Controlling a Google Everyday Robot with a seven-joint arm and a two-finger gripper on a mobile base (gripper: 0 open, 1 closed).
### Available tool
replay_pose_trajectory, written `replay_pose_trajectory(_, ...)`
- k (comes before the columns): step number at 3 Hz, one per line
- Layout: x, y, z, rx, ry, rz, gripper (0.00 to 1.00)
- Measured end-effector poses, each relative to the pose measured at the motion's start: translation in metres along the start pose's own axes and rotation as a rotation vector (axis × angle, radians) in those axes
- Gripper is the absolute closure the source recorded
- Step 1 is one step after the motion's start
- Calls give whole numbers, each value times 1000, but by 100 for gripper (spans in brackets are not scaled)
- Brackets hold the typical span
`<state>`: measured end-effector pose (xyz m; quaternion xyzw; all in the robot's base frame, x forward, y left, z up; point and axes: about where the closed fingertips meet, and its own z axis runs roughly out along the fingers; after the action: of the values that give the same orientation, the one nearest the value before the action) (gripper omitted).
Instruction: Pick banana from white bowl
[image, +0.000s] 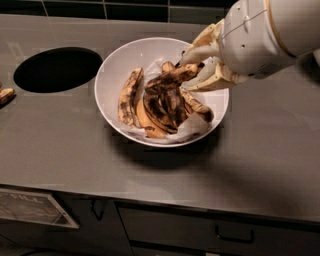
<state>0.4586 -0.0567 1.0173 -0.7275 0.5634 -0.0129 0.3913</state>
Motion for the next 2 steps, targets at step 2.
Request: replay_pose_trajectory(2,-12,-21,1,-1,-81,-26,100)
